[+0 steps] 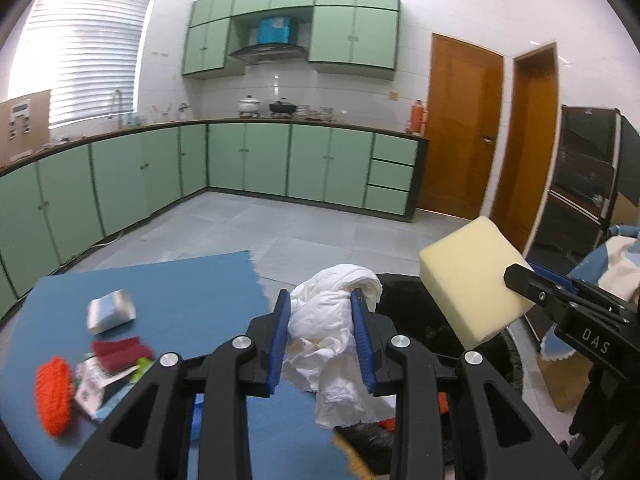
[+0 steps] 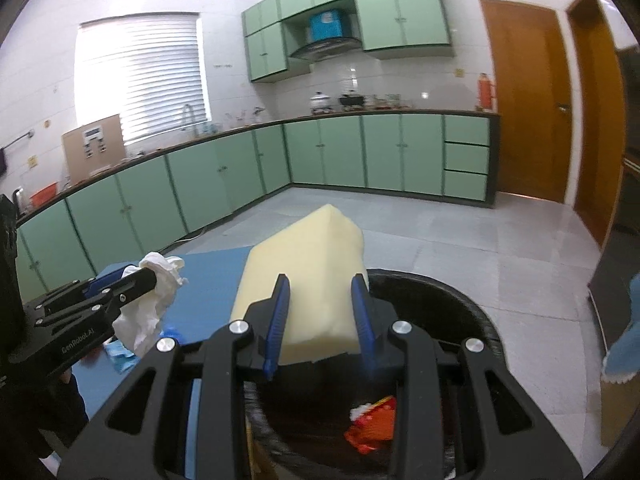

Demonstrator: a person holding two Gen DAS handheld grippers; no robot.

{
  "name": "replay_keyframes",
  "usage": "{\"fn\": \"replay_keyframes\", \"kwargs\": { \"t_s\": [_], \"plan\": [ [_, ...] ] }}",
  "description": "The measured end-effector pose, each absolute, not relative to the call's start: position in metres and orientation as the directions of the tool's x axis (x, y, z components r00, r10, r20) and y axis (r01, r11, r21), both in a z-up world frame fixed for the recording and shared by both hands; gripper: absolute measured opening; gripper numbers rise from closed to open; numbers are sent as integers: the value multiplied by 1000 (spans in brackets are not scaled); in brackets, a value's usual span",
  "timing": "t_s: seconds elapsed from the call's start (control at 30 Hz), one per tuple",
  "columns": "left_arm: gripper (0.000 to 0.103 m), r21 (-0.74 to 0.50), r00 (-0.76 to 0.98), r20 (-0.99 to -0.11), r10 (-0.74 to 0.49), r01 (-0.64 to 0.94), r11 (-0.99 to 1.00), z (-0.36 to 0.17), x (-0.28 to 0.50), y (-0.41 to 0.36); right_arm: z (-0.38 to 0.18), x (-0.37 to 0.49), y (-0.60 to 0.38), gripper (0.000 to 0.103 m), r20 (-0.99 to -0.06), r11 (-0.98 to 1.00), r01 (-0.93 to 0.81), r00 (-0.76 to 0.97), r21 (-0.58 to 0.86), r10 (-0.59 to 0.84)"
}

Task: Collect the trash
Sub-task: 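Carry sponge and tissue over the bin and open both tools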

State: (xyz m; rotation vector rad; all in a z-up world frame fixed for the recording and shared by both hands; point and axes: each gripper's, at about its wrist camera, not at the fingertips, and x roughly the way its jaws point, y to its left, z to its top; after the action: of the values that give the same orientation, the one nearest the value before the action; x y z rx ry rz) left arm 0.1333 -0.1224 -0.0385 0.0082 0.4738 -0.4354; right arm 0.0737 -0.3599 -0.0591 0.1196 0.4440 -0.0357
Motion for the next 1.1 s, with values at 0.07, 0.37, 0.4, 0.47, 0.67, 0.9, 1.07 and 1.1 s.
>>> {"fn": "replay_keyframes", "kwargs": {
  "t_s": [0.07,0.37,0.4,0.47,0.67,0.9,1.07,1.1],
  "plan": [
    [30,-94,787,-449,-423,429,899,-43,138,-141,-65,73,-373,30,-437,991,83,899,105,-29],
    [30,-92,732,-489,-474,498,863,-68,157,-207,-102,78,-421,30,-491,979,173,866,107,-99],
    [30,-93,724,-497,-477,502,860,-72,160,-214,-104,80,-424,30,-496,978,178,862,107,-102],
    [30,-92,716,-508,-479,508,856,-77,164,-222,-114,83,-430,31,-511,976,188,853,110,-107],
    [37,-107,678,-545,-494,527,843,-87,178,-241,-132,98,-435,39,-550,969,222,826,110,-127],
    [55,-154,657,-562,-502,513,844,-87,183,-227,-133,91,-432,91,-541,955,284,819,87,-194],
    [67,-151,702,-528,-478,477,866,-72,179,-191,-118,84,-415,94,-521,961,267,832,75,-191],
    [68,-146,715,-518,-469,466,873,-67,176,-179,-114,81,-408,94,-514,964,255,839,77,-181]
  ]
}}
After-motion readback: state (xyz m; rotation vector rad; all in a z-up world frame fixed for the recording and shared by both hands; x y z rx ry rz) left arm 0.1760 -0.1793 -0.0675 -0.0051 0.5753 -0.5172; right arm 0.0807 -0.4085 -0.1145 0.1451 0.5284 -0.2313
